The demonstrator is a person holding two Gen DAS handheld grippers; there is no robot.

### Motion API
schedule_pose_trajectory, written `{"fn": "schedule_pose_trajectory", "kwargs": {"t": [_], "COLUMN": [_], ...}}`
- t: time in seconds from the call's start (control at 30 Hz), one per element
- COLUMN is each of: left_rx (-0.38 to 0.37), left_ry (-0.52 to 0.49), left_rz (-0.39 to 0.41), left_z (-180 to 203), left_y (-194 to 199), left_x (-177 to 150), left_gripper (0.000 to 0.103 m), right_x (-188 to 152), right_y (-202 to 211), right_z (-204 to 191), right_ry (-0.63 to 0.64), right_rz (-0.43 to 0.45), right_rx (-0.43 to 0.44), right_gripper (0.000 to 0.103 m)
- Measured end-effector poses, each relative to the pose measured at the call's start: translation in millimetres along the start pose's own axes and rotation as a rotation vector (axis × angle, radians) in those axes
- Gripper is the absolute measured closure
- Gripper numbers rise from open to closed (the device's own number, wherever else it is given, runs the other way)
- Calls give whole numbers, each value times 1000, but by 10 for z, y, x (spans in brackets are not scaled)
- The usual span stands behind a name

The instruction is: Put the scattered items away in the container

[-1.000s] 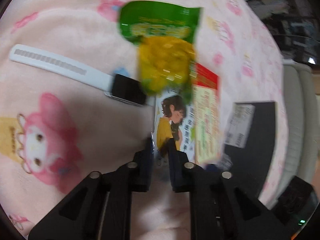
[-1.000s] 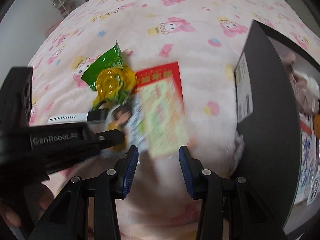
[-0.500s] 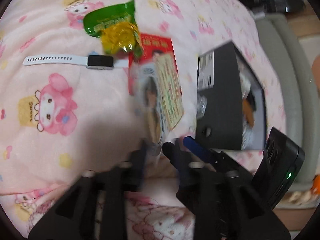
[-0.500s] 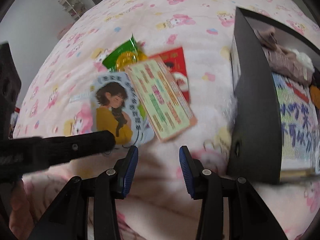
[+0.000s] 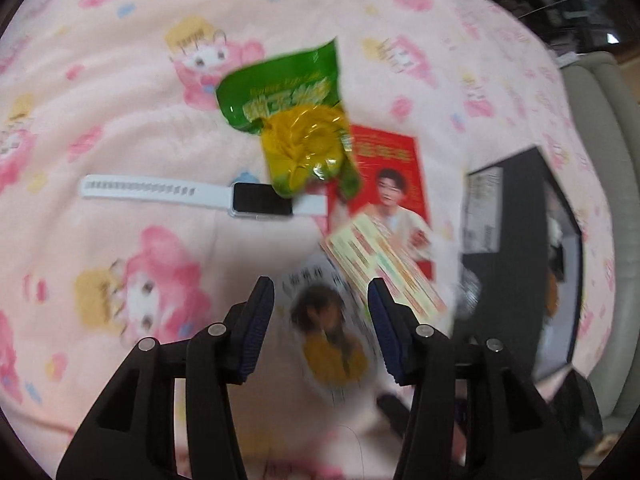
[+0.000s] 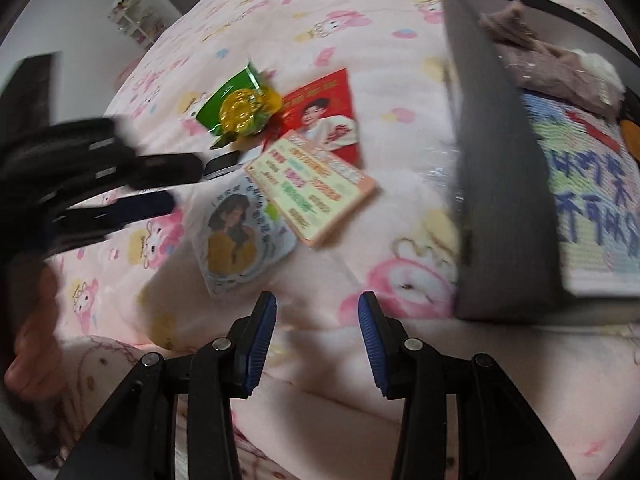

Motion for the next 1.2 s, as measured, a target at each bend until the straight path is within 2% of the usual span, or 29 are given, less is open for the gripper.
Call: {"fn": "schedule_pose_trajectory", "kwargs": {"t": [0.1, 0.23, 0.37, 0.43, 0.53, 0.63, 0.73, 0.83, 0.93, 1.0, 1.1, 1.2], "left_rx": [2, 49, 91, 65, -35, -80, -79, 14, 41, 20, -28, -38], "left_ry": [24, 31, 1, -15, -49, -150, -185, -178, -127, -91, -98, -133], "left_rz": [-44, -55, -60, -96, -202, -254, -241, -164, -131, -133, -182, -198], "left_z": [-62, -155, -152, -94, 85, 310, 387, 285, 180, 142, 197, 244], "left_y": [-194, -228, -227, -266, -368, -352, -321, -271, -272, -324, -435, -441], "left_x": [69, 50, 5, -67, -283, -498, -583, -496, -415, -398, -464, -518], "left_gripper": [54, 51, 48, 46, 44, 44, 44, 44, 44, 45, 47, 56], "right_x": [10, 67, 49, 27, 17, -20, -42, -17, 4, 12, 46, 78], "right_y": [-101, -128, -94, -63, -19, 40, 86, 69, 5, -64, -139, -121], "right_z": [-14, 42, 80, 93, 145, 214, 266, 374, 449, 432, 322, 209], "right_ry": [-27, -110, -117, -108, -128, -146, -146, -161, -188, -205, -135, -124], "right_rz": [-33, -25, -16, -9, -5, -3, 6, 16, 9, -6, 19, 37], "right_rx": [18, 62, 69, 64, 74, 72, 69, 45, 61, 93, 51, 98], "right_gripper": [64, 64, 64, 64, 64, 64, 64, 64, 64, 64, 62, 62]}}
Point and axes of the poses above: each gripper's, at about its wrist camera, not at the fingertips, and y roughly against the way its jaws point, z to its right, x to its top, the point moved 10 cm from there along -y, roughly the way its jaws point, and after that the axes turned 12 degrees about -x, right-handed, at the moved point
